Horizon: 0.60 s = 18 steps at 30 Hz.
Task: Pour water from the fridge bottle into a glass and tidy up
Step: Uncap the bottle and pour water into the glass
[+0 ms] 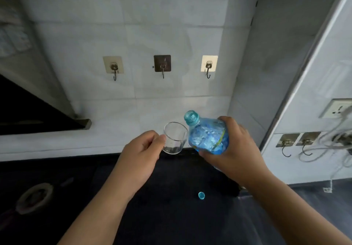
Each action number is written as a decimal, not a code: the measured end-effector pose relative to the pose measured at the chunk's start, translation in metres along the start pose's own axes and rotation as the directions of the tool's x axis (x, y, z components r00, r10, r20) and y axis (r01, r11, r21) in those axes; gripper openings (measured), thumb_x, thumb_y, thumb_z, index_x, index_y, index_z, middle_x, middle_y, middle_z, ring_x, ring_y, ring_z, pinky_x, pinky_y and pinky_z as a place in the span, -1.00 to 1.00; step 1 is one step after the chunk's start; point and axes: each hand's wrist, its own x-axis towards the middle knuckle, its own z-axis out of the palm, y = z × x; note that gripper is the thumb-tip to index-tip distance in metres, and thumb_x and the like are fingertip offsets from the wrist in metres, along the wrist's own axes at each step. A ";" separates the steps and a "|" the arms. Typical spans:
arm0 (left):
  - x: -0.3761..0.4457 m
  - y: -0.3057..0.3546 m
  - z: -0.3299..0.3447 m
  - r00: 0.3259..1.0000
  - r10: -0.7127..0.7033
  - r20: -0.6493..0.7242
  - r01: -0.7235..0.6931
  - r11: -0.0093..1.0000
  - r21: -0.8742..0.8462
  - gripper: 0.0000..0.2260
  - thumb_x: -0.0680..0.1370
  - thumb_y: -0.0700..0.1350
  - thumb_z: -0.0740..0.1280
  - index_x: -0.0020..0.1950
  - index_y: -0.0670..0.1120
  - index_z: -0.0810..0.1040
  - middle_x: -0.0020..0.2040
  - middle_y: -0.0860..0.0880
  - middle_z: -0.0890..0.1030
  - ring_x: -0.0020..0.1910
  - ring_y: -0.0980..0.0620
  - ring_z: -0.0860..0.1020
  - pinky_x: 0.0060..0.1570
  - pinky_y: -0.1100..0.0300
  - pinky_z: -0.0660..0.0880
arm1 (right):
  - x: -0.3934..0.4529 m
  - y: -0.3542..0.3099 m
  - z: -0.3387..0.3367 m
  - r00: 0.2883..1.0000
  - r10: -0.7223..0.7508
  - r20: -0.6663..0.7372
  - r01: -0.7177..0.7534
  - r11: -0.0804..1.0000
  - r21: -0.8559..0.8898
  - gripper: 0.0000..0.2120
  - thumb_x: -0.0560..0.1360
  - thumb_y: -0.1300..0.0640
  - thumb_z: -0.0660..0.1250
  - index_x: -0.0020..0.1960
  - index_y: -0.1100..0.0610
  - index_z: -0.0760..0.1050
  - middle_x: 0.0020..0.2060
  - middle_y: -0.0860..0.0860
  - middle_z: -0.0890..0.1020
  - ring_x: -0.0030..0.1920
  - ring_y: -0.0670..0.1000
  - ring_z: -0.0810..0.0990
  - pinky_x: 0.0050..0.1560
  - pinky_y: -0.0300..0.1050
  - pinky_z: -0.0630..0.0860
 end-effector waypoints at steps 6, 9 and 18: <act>-0.014 -0.002 -0.043 1.000 0.004 -0.006 -0.004 1.000 -0.026 -0.59 0.64 0.13 0.25 -0.22 -0.15 0.33 -0.35 0.02 0.34 -0.36 0.07 0.29 -0.25 0.03 0.28 | -0.010 -0.047 -0.007 0.994 -0.099 -0.042 0.087 0.970 -0.227 -0.27 0.30 -0.12 0.57 0.37 -0.14 0.29 0.07 -0.19 0.49 0.18 0.04 0.46 0.02 -0.01 0.46; -0.020 -0.010 -0.058 1.000 -0.001 0.017 0.001 0.999 -0.037 -0.58 0.65 0.13 0.25 -0.22 -0.16 0.31 -0.35 0.01 0.32 -0.37 0.09 0.28 -0.26 0.06 0.27 | -0.015 -0.057 0.001 0.987 -0.139 -0.079 0.108 0.944 -0.310 -0.28 0.28 -0.07 0.56 0.36 -0.11 0.32 0.12 -0.11 0.58 0.15 0.08 0.48 0.03 0.04 0.51; -0.032 -0.028 -0.076 0.997 0.026 0.075 -0.023 0.999 -0.036 -0.57 0.64 0.16 0.22 -0.22 -0.15 0.32 -0.37 0.02 0.31 -0.37 0.08 0.28 -0.26 0.06 0.29 | -0.030 -0.076 0.011 0.975 -0.206 -0.085 0.140 0.863 -0.485 -0.24 0.23 -0.08 0.56 0.36 -0.07 0.37 0.10 -0.08 0.61 0.12 0.13 0.52 0.03 0.09 0.52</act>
